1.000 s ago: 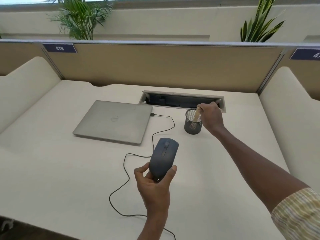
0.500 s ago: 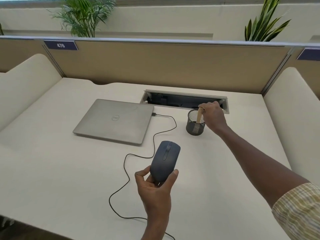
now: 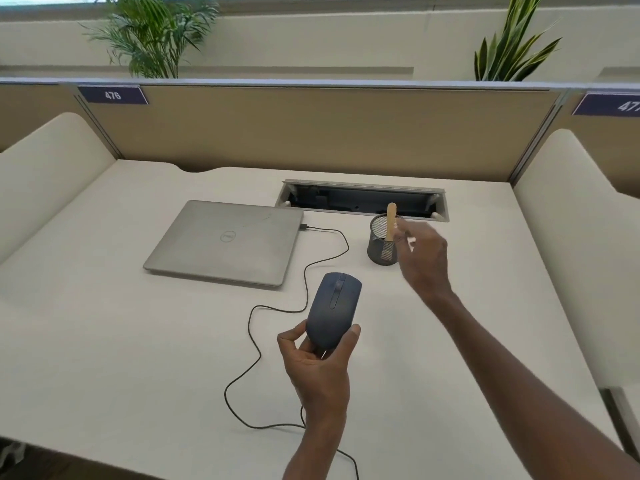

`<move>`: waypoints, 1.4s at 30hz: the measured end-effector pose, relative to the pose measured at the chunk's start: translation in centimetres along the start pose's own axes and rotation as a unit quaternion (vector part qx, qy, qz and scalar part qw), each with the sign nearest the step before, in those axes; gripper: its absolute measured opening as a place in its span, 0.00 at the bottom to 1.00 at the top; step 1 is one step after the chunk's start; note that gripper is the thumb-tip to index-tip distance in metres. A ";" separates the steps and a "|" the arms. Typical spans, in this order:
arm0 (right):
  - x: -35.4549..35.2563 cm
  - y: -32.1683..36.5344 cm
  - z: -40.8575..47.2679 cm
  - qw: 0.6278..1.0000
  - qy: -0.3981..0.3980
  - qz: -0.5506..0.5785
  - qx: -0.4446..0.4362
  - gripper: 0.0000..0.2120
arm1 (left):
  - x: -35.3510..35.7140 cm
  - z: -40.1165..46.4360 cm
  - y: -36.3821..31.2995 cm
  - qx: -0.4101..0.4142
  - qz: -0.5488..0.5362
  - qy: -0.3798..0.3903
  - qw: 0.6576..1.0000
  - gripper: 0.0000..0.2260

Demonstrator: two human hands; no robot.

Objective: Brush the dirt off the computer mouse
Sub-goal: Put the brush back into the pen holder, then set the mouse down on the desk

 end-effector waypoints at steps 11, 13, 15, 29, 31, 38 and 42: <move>-0.9 6.6 -13.8 0.943 0.156 0.212 0.202 0.19 | 0.3 -0.9 -0.1 0.001 -0.015 0.021 1.000 0.27; -1.1 7.0 -13.9 0.943 0.149 0.223 0.197 0.18 | 0.4 -1.0 -0.2 0.005 0.002 0.039 0.999 0.26; -1.4 6.8 -13.7 0.942 0.144 0.226 0.202 0.18 | 0.4 -1.1 -0.1 0.000 0.017 0.072 0.997 0.26; -0.7 0.0 -15.9 0.918 0.157 0.208 0.299 0.18 | -2.2 -1.0 3.4 -0.096 0.138 0.189 0.967 0.10; -0.3 -0.7 -16.5 0.918 0.162 0.199 0.302 0.11 | -2.4 -0.9 4.0 -0.107 0.155 0.201 0.961 0.11; 1.5 -2.7 -17.5 0.918 0.180 0.143 0.324 0.07 | -2.8 -0.5 6.1 -0.171 0.150 0.188 0.956 0.12; 2.4 -3.5 -17.9 0.910 0.198 0.124 0.342 0.09 | -3.3 0.1 7.2 -0.194 0.156 0.170 0.953 0.12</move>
Point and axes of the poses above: each hand's wrist, its own z-axis towards the middle knuckle, its own x-axis out of the palm, y = z × x, the point moved 4 cm from there along z, towards the middle knuckle, and after that the axes turned 4 degrees about -z, right-handed, at the moved point
